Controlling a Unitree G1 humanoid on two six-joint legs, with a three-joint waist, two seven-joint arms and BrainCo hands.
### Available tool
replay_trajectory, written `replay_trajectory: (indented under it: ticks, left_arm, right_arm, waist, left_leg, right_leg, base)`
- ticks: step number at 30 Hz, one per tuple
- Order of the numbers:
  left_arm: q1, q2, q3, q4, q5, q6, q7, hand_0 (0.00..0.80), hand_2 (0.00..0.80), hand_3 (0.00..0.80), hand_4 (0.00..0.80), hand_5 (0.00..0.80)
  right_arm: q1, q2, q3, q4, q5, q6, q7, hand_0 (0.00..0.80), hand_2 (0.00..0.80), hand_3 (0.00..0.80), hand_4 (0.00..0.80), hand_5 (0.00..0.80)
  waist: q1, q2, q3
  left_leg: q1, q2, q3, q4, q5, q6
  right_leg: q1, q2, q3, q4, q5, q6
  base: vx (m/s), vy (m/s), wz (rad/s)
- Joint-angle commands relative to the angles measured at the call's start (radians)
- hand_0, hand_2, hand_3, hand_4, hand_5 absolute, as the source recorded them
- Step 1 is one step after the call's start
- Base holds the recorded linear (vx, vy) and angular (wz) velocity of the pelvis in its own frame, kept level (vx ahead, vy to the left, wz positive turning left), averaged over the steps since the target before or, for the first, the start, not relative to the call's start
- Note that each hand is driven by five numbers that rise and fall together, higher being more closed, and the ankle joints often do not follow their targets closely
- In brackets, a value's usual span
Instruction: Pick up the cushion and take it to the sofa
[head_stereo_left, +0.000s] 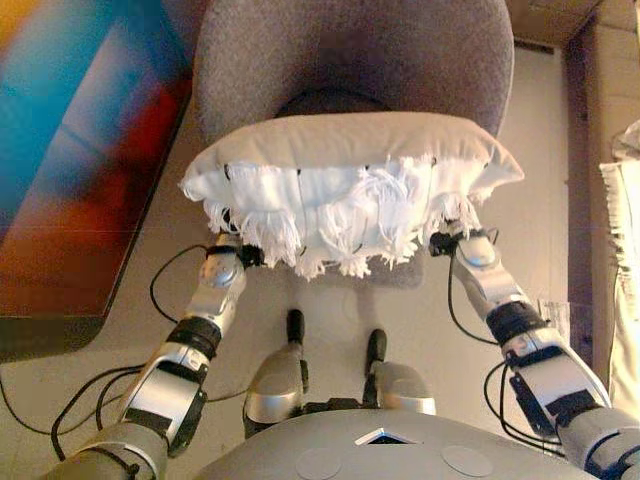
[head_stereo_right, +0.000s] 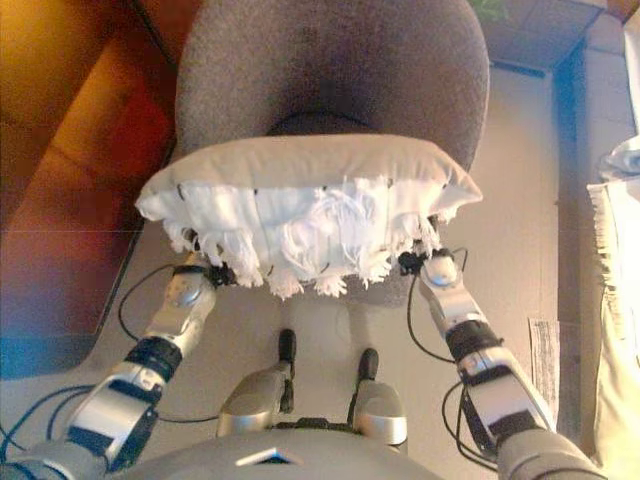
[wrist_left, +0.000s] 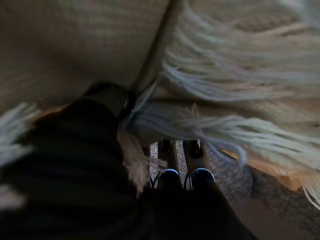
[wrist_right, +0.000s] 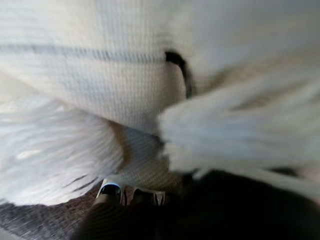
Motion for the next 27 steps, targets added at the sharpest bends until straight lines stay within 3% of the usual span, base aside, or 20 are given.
replay_trajectory:
  ticks: [1,5,12,19,26,27]
  left_arm:
    - [-0.268,-0.028,-0.085,0.032,0.044,-0.118,-0.004,0.8,0.8,0.8,0.8,0.8]
    - [-0.367,-0.019,-0.088,0.1,0.023,-0.117,0.007,0.8,0.8,0.8,0.8,0.8]
    - [-0.491,-0.022,-0.111,0.241,0.034,-0.078,0.003,0.8,0.8,0.8,0.8,0.8]
    - [-0.618,0.02,-0.118,0.339,0.044,-0.093,0.062,0.8,0.8,0.8,0.8,0.8]
    - [-0.742,0.063,-0.122,0.437,-0.058,-0.008,0.046,0.8,0.8,0.8,0.8,0.8]
    - [-0.752,0.064,-0.123,0.45,-0.068,0.004,0.052,0.8,0.8,0.8,0.8,0.8]
  right_arm:
    - [-0.228,0.018,0.054,-0.015,0.075,-0.075,0.022,0.8,0.8,0.8,0.8,0.8]
    - [-0.317,0.017,0.057,0.076,0.106,-0.088,0.041,0.8,0.8,0.8,0.8,0.8]
    - [-0.451,0.023,0.057,0.238,0.175,-0.024,0.087,0.8,0.8,0.8,0.8,0.8]
    - [-0.55,0.018,0.072,0.366,0.192,-0.016,0.095,0.8,0.8,0.8,0.8,0.8]
    - [-0.687,-0.042,0.08,0.499,0.237,0.026,0.097,0.8,0.8,0.8,0.8,0.8]
    - [-0.707,-0.054,0.084,0.511,0.243,0.031,0.097,0.477,0.477,0.477,0.477,0.477]
  waist:
    - [-0.007,-0.029,0.043]
    - [-0.011,-0.034,0.057]
    - [-0.017,-0.041,0.065]
    - [-0.023,-0.05,0.101]
    - [-0.031,-0.037,0.14]
    - [-0.033,-0.032,0.143]
  left_leg:
    - [0.002,-0.001,0.007,0.104,-0.224,-0.027]
    - [-0.014,-0.006,0.004,0.109,-0.225,-0.027]
    - [-0.048,-0.008,0.007,0.134,-0.228,-0.033]
    - [-0.109,-0.009,0.009,0.164,-0.228,-0.031]
    - [-0.171,-0.015,0.019,0.177,-0.215,-0.025]
    - [-0.179,-0.017,0.02,0.181,-0.214,-0.025]
  right_leg:
    - [-0.065,-0.038,0.05,0.002,-0.026,0.035]
    - [-0.082,-0.037,0.057,0.002,-0.025,0.034]
    - [-0.126,-0.04,0.066,0.031,-0.029,0.038]
    - [-0.207,-0.041,0.094,0.069,-0.02,0.043]
    - [-0.302,-0.044,0.11,0.121,-0.012,0.051]
    - [-0.311,-0.044,0.112,0.127,-0.011,0.051]
  base:
    - [-0.052,0.013,-0.01]
    - [-0.012,0.006,0.01]
    - [0.005,0.008,0.01]
    - [-0.001,0.009,0.0]
    - [-0.014,0.042,-0.04]
    - [-0.005,0.102,-0.04]
